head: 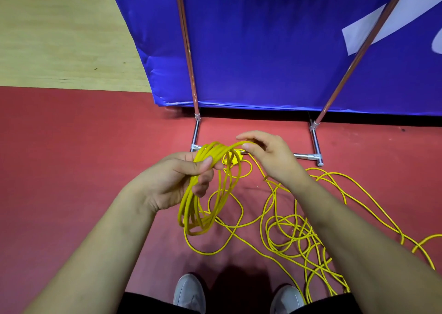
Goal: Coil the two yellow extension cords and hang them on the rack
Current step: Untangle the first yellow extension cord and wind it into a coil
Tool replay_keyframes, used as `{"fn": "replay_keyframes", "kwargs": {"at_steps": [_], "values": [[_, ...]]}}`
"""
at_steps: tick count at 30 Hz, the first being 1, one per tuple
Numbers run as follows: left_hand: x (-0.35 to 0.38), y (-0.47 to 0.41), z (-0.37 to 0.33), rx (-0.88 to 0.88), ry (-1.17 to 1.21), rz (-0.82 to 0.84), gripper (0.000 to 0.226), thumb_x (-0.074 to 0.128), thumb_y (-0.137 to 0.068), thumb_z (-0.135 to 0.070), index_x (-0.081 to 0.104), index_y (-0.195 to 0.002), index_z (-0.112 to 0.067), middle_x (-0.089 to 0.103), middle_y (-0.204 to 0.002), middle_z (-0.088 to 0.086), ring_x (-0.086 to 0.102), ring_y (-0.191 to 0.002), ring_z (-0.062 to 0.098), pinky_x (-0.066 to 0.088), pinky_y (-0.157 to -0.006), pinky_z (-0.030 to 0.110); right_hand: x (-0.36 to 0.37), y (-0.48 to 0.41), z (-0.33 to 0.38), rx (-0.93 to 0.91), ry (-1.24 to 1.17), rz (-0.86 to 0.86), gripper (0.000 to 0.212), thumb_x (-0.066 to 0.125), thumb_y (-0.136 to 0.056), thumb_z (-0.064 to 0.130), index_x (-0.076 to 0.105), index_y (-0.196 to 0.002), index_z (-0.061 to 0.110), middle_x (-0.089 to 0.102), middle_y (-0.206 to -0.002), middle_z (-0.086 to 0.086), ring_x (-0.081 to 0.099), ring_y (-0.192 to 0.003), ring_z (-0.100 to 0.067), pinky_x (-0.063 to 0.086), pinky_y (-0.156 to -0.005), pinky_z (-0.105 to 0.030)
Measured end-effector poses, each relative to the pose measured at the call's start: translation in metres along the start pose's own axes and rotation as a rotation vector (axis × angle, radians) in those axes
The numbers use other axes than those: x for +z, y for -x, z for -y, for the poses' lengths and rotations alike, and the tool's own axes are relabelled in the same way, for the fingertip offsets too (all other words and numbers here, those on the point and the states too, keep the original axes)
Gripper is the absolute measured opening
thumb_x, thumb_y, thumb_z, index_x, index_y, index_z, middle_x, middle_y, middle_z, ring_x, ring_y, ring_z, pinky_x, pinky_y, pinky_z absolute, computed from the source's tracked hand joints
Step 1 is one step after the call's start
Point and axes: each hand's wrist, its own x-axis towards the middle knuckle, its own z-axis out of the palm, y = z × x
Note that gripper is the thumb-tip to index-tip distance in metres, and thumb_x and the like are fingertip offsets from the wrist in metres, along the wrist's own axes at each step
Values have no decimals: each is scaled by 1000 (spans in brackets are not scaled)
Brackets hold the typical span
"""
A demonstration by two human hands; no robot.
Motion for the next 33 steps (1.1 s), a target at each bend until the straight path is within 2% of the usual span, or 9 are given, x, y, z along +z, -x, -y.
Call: {"fn": "replay_keyframes", "kwargs": {"at_steps": [7,10,13,18,20,22,26,29,33], "values": [[-5,11,-13,163,113,-17,27,84,-63,-26,68,-79,-12,65,-68,3,67,-56,17,49,-46,23,1,16,-69,280,76,73,20,56,-95,11,58,-74,11,48,-63,-6,43,-57,-15,33,-53,-30],[-3,9,-15,278,221,-7,25,80,-66,-22,65,-83,-11,56,-63,-5,52,-44,5,44,-45,19,4,32,-98,439,42,187,23,62,-92,9,53,-73,-2,39,-61,-4,33,-55,-11,27,-50,-23],[-3,5,-15,360,275,-10,29,80,-64,-16,61,-86,-10,47,-56,-10,43,-39,1,39,-44,17,18,44,-114,545,23,249,32,61,-92,7,42,-67,15,29,-61,4,25,-56,-10,22,-49,-23],[-6,6,-23,441,203,-200,23,57,-84,-26,57,-99,-9,47,-58,-8,43,-43,2,39,-47,16,27,41,-105,675,-334,-7,23,59,-93,5,43,-81,15,62,-61,-6,57,-47,-12,42,-46,-20],[-8,5,-22,413,119,-287,29,49,-87,-25,59,-107,-5,49,-62,-5,46,-47,6,41,-50,17,26,31,-92,666,-320,-74,18,60,-93,11,49,-80,14,63,-63,-11,47,-41,-16,35,-44,-21],[-9,3,-18,364,39,-343,26,52,-87,-21,61,-105,-4,53,-64,-2,50,-50,10,44,-52,18,22,20,-74,592,-73,-29,21,64,-91,16,57,-71,14,63,-61,-14,38,-38,-10,27,-42,-21],[-9,1,-14,223,-146,-456,13,57,-89,-13,61,-80,-3,66,-65,8,70,-65,22,58,-61,27,4,10,-13,384,251,453,26,72,-84,19,66,-61,8,60,-54,-6,38,-39,-5,32,-43,-20],[-1,-1,-8,121,-156,-380,5,56,-89,-10,55,-92,-6,72,-89,22,71,-89,37,58,-80,42,-6,10,40,306,149,791,16,71,-86,23,71,-76,10,56,-54,4,43,-47,-12,32,-45,-21],[21,1,-6,5,-209,-220,13,59,-85,-12,65,-96,-10,72,-84,22,72,-70,32,57,-56,31,-11,7,77,229,-359,693,11,63,-89,3,69,-95,10,56,-56,8,47,-52,-6,37,-48,-18]]}}
